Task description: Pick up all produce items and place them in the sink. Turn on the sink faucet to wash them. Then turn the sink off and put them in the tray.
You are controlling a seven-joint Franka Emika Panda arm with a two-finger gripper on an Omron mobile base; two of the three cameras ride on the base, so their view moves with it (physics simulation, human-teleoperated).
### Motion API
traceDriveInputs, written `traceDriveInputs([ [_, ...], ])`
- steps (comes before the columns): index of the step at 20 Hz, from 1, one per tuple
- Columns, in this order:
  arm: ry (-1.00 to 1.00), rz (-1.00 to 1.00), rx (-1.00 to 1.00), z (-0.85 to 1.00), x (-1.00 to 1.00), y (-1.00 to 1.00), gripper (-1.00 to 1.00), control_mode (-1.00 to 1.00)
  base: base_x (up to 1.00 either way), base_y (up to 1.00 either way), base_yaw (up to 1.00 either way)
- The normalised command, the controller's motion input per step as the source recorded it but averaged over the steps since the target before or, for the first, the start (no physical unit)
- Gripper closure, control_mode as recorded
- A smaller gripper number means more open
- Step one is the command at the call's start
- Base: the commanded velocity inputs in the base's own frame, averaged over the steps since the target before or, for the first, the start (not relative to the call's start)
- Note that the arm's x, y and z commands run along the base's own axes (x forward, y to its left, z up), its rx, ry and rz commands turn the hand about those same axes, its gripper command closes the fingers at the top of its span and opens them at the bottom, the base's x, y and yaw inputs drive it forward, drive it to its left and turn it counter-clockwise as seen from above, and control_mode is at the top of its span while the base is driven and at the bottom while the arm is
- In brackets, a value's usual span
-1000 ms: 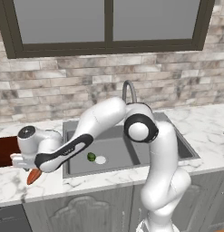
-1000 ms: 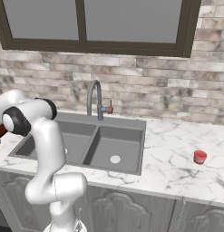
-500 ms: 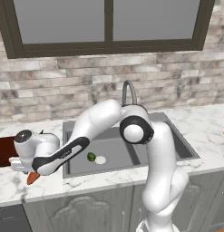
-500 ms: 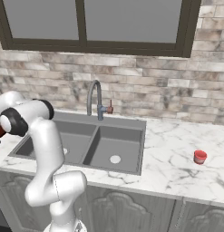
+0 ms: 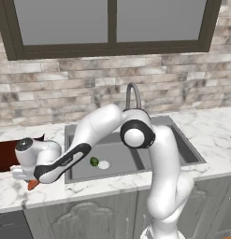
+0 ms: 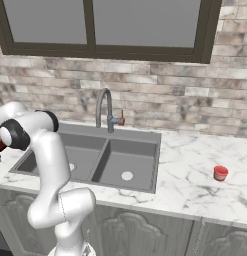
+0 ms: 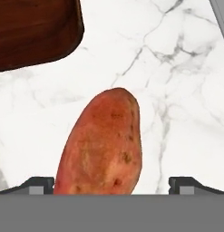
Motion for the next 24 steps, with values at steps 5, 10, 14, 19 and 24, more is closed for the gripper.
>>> traceDriveInputs([
  [5, 0.0, 0.0, 0.0, -0.19, 0.04, 0.0, 1.0, -1.0, 0.0, 0.0, 0.0],
  [10, 0.04, 0.0, -0.01, -0.16, 0.03, 0.01, 1.0, -1.0, 0.0, 0.0, 0.0],
  [14, -0.03, 0.01, 0.0, 0.07, 0.07, -0.04, 1.0, -1.0, 0.0, 0.0, 0.0],
  [19, -0.19, 0.03, 0.0, 0.44, -0.02, -0.45, 1.0, -1.0, 0.0, 0.0, 0.0],
  [24, -0.19, 0.02, 0.01, 0.48, -0.02, -0.59, 1.0, -1.0, 0.0, 0.0, 0.0],
])
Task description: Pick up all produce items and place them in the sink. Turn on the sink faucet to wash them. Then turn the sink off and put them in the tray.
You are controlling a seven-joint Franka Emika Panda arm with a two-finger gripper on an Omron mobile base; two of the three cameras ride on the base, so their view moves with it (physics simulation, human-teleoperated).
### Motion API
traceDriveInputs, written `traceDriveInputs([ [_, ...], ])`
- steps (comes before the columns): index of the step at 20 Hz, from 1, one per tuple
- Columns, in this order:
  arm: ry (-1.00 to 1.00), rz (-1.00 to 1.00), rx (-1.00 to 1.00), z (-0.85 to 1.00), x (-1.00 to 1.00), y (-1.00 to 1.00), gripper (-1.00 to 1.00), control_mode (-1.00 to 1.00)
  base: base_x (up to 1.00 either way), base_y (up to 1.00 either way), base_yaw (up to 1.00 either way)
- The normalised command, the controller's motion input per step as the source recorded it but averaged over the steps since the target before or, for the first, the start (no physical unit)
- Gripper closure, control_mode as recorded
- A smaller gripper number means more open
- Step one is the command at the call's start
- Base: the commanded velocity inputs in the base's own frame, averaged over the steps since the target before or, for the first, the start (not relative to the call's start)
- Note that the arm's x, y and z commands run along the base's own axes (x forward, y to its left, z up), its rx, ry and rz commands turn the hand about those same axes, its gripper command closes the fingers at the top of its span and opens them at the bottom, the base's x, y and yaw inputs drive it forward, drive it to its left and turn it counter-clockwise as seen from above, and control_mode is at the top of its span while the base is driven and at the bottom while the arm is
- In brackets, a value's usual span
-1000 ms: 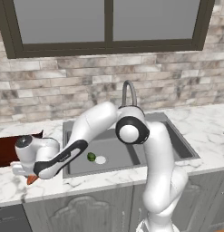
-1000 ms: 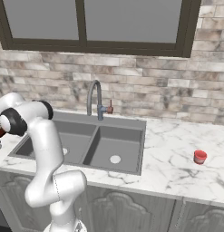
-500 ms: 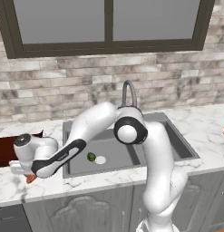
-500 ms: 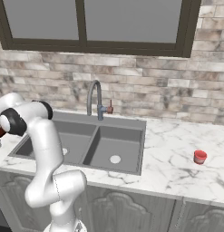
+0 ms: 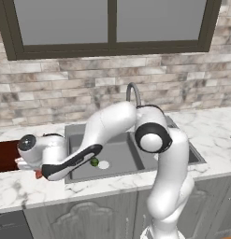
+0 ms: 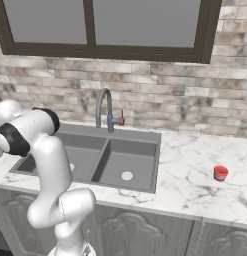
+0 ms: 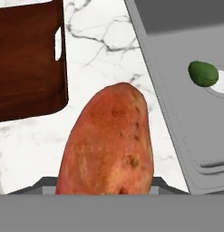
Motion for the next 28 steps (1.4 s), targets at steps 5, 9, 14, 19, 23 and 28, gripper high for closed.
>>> traceDriveInputs([
  [5, -0.02, 0.0, 0.08, 0.63, 0.02, -0.58, 1.0, -1.0, 0.0, 0.0, 0.0],
  [9, 0.06, 0.0, 0.07, 0.88, 0.2, -0.39, 1.0, -1.0, 0.0, 0.0, 0.0],
  [14, 0.08, 0.0, 0.02, 0.58, 0.04, -0.49, 1.0, -1.0, 0.0, 0.0, 0.0],
  [19, 0.08, 0.02, 0.03, 0.05, 0.01, -0.77, 1.0, -1.0, 0.0, 0.0, 0.0],
  [23, 0.04, 0.03, 0.04, 0.0, 0.15, -0.8, 1.0, -1.0, 0.0, 0.0, 0.0],
  [28, 0.04, 0.02, 0.01, -0.16, 0.24, -0.67, 1.0, -1.0, 0.0, 0.0, 0.0],
])
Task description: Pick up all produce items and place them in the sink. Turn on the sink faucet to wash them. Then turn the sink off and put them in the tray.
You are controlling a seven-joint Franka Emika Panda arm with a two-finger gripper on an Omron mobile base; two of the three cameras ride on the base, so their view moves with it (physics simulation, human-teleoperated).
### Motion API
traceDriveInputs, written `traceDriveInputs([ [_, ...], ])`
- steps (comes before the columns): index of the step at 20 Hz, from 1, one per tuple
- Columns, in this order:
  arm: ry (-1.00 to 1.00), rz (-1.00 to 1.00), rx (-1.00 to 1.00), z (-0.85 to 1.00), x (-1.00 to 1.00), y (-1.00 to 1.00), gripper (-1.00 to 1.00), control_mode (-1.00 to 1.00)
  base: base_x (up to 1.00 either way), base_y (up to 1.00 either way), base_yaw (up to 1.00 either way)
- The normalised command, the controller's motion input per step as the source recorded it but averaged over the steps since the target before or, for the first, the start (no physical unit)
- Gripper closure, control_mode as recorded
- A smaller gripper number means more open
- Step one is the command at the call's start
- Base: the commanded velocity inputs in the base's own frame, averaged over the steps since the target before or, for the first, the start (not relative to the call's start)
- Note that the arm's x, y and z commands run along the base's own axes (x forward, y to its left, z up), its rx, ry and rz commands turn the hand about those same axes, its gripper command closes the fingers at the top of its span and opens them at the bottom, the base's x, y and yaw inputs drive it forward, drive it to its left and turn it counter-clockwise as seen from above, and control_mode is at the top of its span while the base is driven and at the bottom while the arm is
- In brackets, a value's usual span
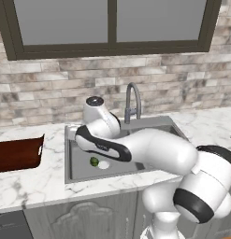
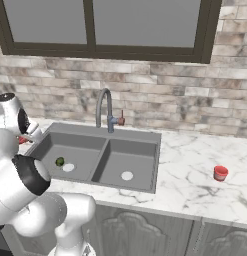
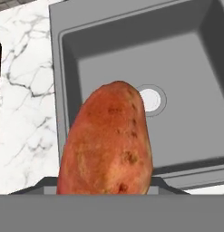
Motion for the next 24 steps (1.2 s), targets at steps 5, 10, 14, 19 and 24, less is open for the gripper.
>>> traceDriveInputs([
  [5, 0.08, 0.0, 0.0, -0.19, 0.39, -0.47, 1.0, -1.0, 0.0, 0.0, 0.0],
  [10, 0.13, 0.0, 0.0, -0.27, 0.45, -0.26, 1.0, -1.0, 0.0, 0.0, 0.0],
  [14, 0.12, 0.0, 0.0, -0.42, 0.35, -0.13, 1.0, -1.0, 0.0, 0.0, 0.0],
  [19, 0.07, 0.0, -0.04, -0.5, 0.2, -0.06, 1.0, -1.0, 0.0, 0.0, 0.0],
  [24, 0.03, 0.0, -0.08, -0.5, 0.12, -0.02, 1.0, -1.0, 0.0, 0.0, 0.0],
])
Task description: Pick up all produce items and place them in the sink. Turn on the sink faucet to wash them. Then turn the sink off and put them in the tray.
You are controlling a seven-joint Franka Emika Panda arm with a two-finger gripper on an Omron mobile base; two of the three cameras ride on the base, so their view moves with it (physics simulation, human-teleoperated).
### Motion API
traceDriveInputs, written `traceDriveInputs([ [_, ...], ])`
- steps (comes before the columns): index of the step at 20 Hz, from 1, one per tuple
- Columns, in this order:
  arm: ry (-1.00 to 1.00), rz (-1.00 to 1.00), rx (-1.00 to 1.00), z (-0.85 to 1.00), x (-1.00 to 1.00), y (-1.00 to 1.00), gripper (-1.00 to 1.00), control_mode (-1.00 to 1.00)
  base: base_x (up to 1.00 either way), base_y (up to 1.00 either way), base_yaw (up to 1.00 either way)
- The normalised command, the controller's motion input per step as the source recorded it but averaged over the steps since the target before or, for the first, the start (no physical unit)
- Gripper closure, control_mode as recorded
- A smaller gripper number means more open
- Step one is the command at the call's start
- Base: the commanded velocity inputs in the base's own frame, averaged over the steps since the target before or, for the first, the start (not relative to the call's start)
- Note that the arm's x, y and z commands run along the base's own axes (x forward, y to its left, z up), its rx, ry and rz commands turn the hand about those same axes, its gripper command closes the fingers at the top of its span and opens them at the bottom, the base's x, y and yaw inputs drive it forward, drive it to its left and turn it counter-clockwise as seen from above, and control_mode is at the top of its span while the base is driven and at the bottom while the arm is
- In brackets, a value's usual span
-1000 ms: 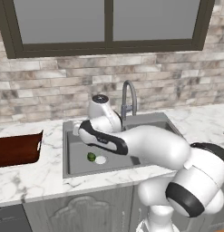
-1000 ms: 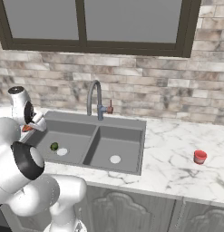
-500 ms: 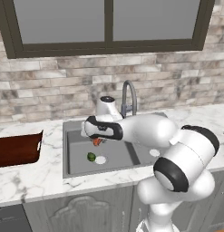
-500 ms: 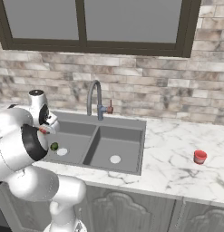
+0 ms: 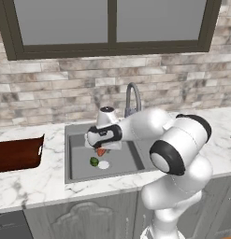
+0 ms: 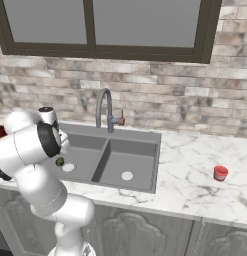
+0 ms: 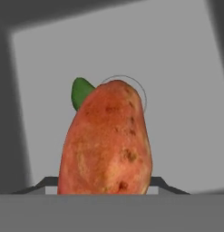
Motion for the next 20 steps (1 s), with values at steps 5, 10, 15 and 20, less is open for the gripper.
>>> traceDriveInputs([
  [5, 0.05, 0.0, -0.04, -0.39, 0.18, -0.09, 1.0, -1.0, 0.0, 0.0, 0.0],
  [10, 0.04, 0.0, -0.01, -0.34, 0.17, -0.14, 1.0, -1.0, 0.0, 0.0, 0.0],
  [15, 0.01, 0.0, 0.0, -0.3, 0.17, -0.13, 1.0, -1.0, 0.0, 0.0, 0.0],
  [20, 0.0, 0.0, -0.01, -0.22, 0.1, -0.08, 1.0, -1.0, 0.0, 0.0, 0.0],
])
